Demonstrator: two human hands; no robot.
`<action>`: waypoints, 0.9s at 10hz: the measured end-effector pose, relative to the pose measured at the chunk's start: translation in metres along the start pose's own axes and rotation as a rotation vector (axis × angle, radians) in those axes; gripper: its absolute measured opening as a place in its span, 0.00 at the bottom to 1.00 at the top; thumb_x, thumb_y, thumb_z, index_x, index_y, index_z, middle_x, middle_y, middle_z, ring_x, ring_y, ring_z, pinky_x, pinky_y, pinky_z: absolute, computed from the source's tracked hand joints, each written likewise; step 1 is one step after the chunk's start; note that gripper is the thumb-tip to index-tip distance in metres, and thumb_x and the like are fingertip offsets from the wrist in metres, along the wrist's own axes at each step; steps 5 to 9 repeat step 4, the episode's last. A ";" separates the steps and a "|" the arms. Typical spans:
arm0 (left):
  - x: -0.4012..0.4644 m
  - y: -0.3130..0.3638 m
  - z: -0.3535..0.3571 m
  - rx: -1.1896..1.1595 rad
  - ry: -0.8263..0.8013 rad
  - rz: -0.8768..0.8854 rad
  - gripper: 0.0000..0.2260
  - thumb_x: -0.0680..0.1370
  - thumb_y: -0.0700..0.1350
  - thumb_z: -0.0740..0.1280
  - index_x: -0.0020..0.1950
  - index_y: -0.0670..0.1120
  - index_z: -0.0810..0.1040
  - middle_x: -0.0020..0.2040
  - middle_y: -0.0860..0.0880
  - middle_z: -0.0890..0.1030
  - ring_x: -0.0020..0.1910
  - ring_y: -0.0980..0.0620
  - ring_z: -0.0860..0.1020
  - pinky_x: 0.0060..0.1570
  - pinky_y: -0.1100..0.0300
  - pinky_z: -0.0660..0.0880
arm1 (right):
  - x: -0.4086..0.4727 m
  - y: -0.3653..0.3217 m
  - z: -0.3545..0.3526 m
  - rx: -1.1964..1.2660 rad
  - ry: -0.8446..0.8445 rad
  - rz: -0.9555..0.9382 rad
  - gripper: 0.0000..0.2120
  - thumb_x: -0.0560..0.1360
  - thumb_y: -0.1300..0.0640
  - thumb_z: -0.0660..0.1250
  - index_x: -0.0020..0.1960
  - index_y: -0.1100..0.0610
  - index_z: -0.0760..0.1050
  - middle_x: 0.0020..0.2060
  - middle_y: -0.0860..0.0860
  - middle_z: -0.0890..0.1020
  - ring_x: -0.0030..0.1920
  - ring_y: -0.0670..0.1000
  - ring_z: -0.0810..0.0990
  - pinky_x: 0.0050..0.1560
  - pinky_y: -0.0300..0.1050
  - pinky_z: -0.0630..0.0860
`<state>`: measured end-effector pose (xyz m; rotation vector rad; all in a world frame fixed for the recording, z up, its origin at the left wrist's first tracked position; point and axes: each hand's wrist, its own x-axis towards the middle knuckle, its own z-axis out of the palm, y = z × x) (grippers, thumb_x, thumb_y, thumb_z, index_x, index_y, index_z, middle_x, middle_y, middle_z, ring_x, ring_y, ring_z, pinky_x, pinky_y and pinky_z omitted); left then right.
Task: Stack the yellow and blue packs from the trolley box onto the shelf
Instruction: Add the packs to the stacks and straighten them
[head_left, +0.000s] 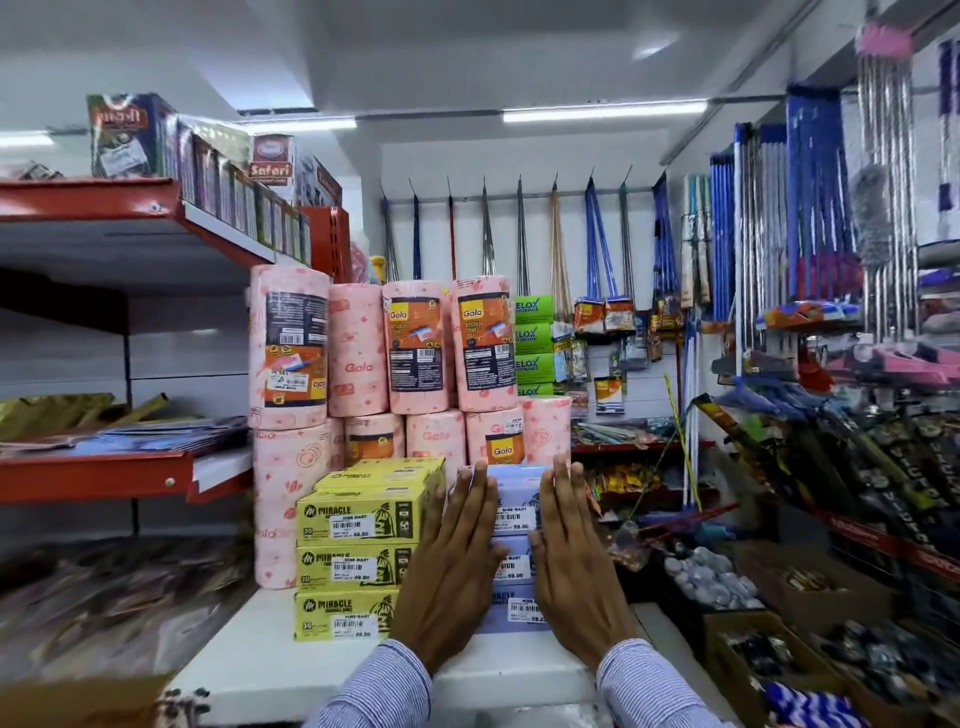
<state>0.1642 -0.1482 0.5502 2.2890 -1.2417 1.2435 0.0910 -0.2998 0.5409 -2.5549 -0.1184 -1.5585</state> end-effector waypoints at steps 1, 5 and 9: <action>0.000 -0.001 0.001 -0.007 0.001 -0.008 0.28 0.83 0.50 0.53 0.79 0.43 0.47 0.80 0.44 0.48 0.79 0.47 0.46 0.74 0.44 0.51 | 0.000 0.000 0.001 -0.053 -0.003 -0.002 0.30 0.81 0.57 0.54 0.78 0.61 0.45 0.79 0.56 0.46 0.79 0.57 0.44 0.77 0.53 0.47; 0.000 0.001 -0.006 -0.014 0.026 -0.003 0.28 0.83 0.50 0.54 0.79 0.43 0.45 0.80 0.44 0.45 0.79 0.47 0.44 0.73 0.43 0.52 | -0.002 -0.005 -0.003 -0.121 0.000 -0.019 0.32 0.80 0.57 0.56 0.78 0.60 0.45 0.79 0.54 0.43 0.79 0.56 0.45 0.75 0.57 0.49; 0.000 0.001 -0.006 -0.014 0.026 -0.003 0.28 0.83 0.50 0.54 0.79 0.43 0.45 0.80 0.44 0.45 0.79 0.47 0.44 0.73 0.43 0.52 | -0.002 -0.005 -0.003 -0.121 0.000 -0.019 0.32 0.80 0.57 0.56 0.78 0.60 0.45 0.79 0.54 0.43 0.79 0.56 0.45 0.75 0.57 0.49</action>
